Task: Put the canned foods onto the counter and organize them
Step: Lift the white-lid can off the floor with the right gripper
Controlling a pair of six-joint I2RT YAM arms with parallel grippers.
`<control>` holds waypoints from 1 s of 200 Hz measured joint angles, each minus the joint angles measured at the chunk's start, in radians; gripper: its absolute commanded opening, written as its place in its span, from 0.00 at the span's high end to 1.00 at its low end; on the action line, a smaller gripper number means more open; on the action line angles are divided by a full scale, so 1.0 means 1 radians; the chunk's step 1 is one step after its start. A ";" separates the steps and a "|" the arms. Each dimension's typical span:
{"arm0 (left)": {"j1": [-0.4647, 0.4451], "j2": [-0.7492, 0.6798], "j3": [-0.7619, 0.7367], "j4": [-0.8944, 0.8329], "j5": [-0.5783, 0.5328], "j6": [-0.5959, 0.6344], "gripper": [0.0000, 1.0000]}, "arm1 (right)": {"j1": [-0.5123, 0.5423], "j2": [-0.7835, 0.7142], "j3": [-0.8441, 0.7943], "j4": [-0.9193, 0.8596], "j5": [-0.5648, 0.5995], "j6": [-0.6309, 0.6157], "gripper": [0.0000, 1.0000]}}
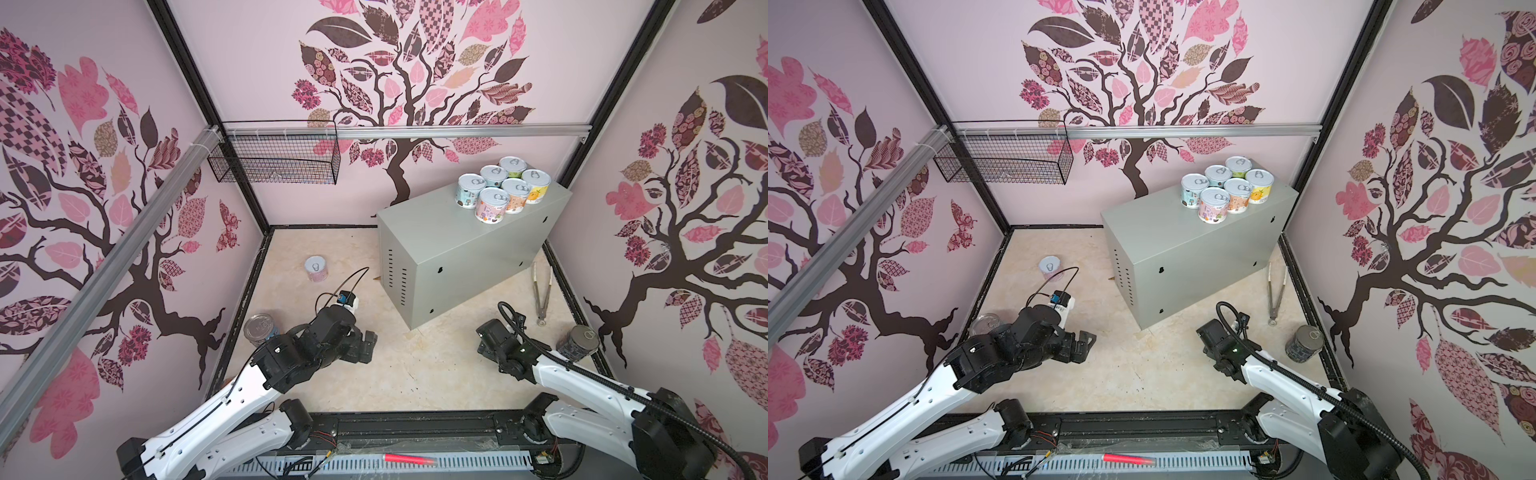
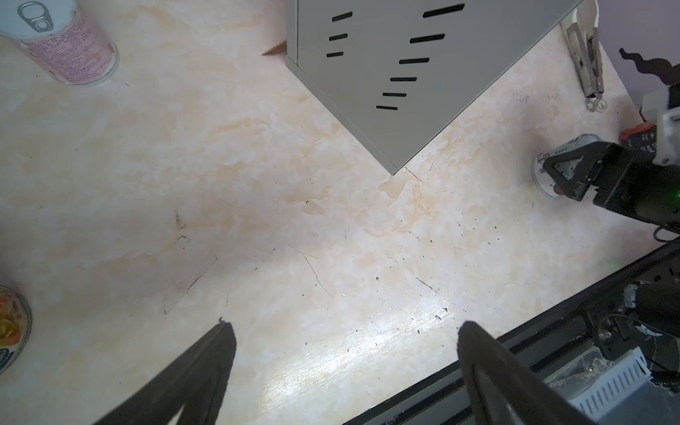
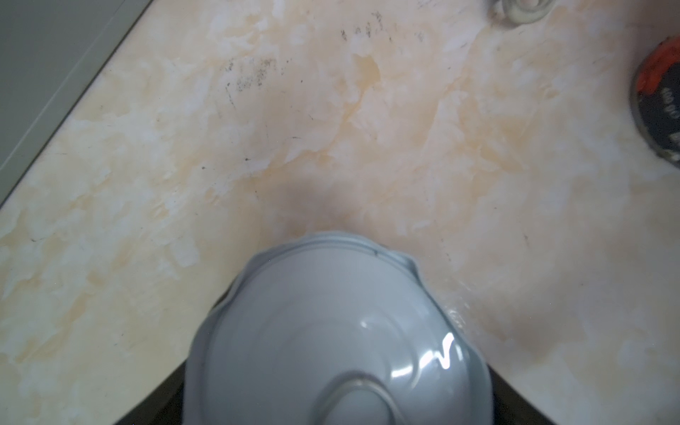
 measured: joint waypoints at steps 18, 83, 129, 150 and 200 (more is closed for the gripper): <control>0.000 -0.005 0.000 0.000 -0.001 0.000 0.02 | 0.000 0.000 0.000 -0.002 0.003 -0.016 0.24; 0.001 -0.033 -0.002 0.003 -0.005 0.000 0.02 | 0.000 -0.014 0.001 -0.014 -0.001 -0.077 0.42; 0.001 -0.034 -0.002 0.003 -0.006 -0.001 0.02 | 0.000 -0.056 0.001 -0.014 -0.072 -0.148 0.44; 0.001 -0.045 -0.004 0.003 -0.009 -0.001 0.02 | 0.000 -0.083 0.006 -0.017 -0.117 -0.181 0.45; 0.001 -0.060 -0.008 0.003 -0.020 -0.002 0.02 | 0.001 -0.088 0.101 -0.055 -0.217 -0.253 0.47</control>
